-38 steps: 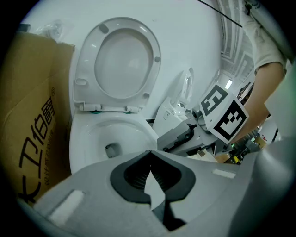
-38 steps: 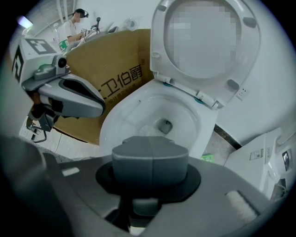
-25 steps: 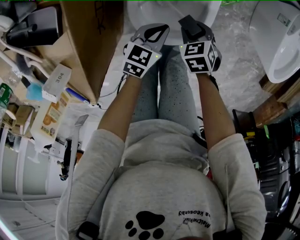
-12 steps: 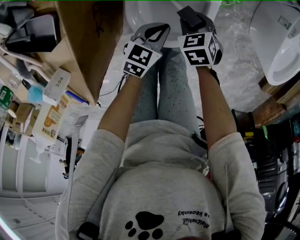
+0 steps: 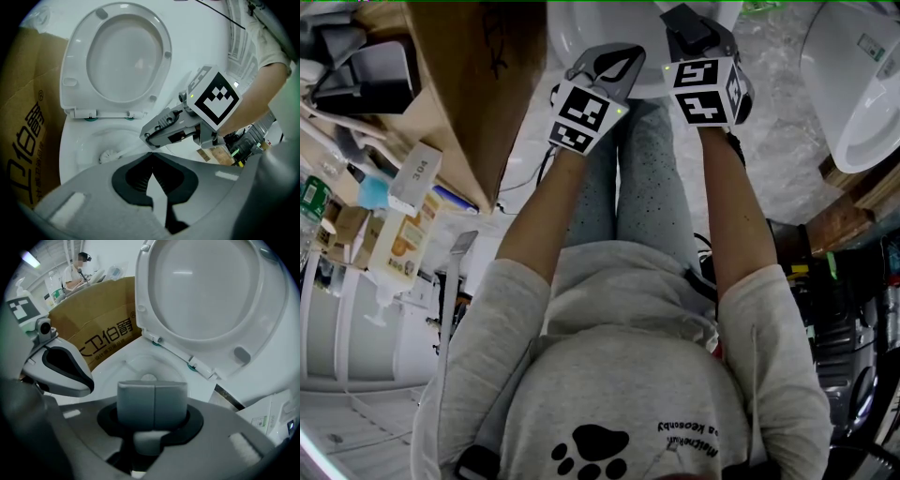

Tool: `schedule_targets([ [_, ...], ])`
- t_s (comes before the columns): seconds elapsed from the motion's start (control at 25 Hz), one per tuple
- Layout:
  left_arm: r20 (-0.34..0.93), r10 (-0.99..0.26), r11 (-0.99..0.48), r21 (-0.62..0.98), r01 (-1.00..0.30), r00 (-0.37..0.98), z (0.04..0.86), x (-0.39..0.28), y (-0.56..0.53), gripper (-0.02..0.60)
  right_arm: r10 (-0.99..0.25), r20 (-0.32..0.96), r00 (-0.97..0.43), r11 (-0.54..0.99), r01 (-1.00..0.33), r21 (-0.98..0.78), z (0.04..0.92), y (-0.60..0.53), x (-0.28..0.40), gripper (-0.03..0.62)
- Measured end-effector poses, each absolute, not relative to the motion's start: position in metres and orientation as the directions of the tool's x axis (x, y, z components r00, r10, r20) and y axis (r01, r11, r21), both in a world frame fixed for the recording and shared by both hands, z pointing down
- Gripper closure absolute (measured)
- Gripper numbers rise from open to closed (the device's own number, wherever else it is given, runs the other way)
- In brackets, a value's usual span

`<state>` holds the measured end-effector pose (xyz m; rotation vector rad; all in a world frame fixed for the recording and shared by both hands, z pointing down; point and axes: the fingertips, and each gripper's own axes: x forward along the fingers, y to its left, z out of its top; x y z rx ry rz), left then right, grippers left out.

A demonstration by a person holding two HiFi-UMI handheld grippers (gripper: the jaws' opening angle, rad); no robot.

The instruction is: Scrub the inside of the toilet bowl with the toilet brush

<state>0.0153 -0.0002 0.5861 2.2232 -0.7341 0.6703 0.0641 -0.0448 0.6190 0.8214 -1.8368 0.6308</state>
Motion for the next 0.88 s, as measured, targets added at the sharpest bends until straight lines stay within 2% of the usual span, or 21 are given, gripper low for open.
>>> schedule_targets([
  [0.88,0.634,-0.273,-0.639,0.442,-0.629,0.723,0.586,0.036,-0.001,0.583,-0.297,0.917,-0.267,0.551,-0.832,-0.064,0.621,-0.068,0.104,0.434],
])
